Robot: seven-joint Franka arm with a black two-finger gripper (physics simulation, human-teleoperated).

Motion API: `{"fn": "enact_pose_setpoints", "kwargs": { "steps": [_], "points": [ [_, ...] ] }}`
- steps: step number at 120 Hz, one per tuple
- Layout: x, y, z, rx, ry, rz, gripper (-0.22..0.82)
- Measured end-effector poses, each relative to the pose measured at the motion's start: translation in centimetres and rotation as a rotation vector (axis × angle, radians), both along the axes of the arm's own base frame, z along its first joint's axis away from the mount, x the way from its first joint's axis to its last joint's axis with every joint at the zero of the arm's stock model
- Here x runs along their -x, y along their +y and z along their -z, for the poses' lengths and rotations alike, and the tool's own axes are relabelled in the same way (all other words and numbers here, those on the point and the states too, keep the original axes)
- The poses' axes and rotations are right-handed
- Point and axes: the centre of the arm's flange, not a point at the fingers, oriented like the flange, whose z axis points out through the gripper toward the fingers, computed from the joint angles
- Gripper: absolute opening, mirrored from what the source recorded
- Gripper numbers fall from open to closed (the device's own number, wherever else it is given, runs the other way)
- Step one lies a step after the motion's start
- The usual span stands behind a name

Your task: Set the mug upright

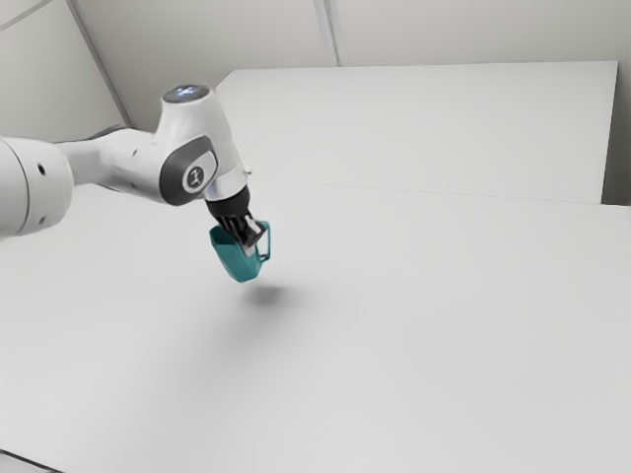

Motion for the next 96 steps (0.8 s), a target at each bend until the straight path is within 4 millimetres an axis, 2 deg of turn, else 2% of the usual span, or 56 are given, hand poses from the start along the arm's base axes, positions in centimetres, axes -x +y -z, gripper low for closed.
{"fn": "enact_pose_setpoints", "kwargs": {
  "steps": [41,96],
  "points": [
    [1.6,1.0,3.4,-0.062,-0.042,0.054,-0.18],
    [1.8,0.7,6.0,-0.025,-0.072,0.046,-0.18]
  ]
}}
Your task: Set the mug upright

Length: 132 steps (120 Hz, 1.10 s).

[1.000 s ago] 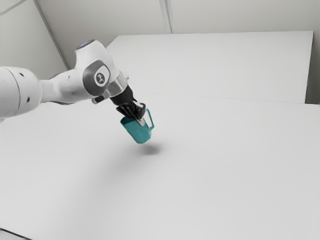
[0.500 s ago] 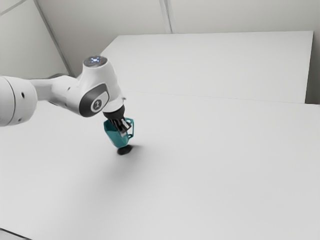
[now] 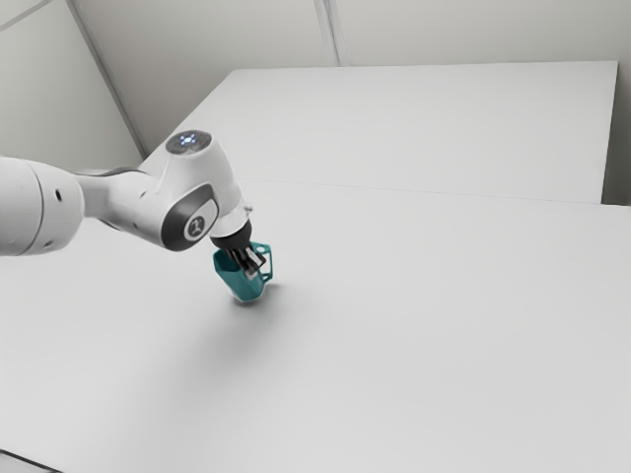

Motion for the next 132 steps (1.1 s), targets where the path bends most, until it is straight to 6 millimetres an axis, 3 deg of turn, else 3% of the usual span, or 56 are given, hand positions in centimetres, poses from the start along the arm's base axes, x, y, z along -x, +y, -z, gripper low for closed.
{"fn": "enact_pose_setpoints", "kwargs": {
  "steps": [16,36,48,79,102,132],
  "points": [
    [-0.1,0.3,0.5,0.002,0.002,-0.007,-0.18],
    [-0.1,0.3,-0.2,0.0,-0.011,-0.003,0.19],
    [0.0,0.3,-1.5,0.0,-0.027,-0.003,0.35],
    [1.3,0.2,-8.1,-0.006,-0.072,-0.008,0.53],
    [-0.9,0.0,-16.0,-0.017,-0.097,-0.026,0.57],
    [-1.5,0.8,-21.7,-0.018,-0.043,-0.07,0.6]
  ]
}}
